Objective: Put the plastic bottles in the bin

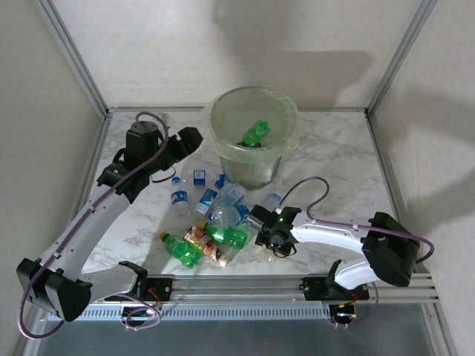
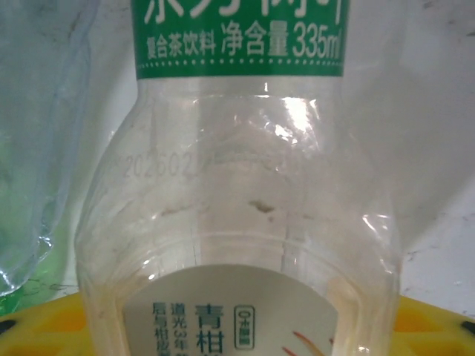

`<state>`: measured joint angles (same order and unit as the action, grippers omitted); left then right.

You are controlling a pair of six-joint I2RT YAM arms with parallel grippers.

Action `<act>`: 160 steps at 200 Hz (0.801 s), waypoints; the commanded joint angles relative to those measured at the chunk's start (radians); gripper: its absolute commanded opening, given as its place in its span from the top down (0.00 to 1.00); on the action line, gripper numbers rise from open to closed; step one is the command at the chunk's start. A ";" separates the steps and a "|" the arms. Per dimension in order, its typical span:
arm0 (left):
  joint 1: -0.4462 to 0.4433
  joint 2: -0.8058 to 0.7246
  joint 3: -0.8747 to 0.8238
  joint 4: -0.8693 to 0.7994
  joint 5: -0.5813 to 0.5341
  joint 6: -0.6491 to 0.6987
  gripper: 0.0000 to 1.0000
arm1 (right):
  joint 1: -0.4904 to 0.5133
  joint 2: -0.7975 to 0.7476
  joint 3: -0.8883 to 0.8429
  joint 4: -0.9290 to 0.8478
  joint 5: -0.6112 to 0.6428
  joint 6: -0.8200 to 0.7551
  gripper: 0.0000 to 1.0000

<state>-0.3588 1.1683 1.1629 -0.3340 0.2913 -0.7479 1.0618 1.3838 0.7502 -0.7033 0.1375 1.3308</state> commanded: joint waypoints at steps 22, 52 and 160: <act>-0.002 0.002 0.101 -0.056 -0.014 0.039 0.23 | -0.002 -0.225 0.055 -0.161 0.196 0.046 0.44; 0.005 0.028 0.222 -0.122 0.012 0.088 0.21 | 0.022 -0.350 0.199 -0.191 0.321 -0.083 0.49; -0.125 0.186 0.447 -0.223 0.326 0.176 0.19 | 0.245 -0.127 0.657 -0.055 0.492 -0.674 0.49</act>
<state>-0.4576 1.3586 1.6001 -0.5476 0.5480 -0.6006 1.2953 1.2240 1.3445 -0.8066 0.5686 0.8051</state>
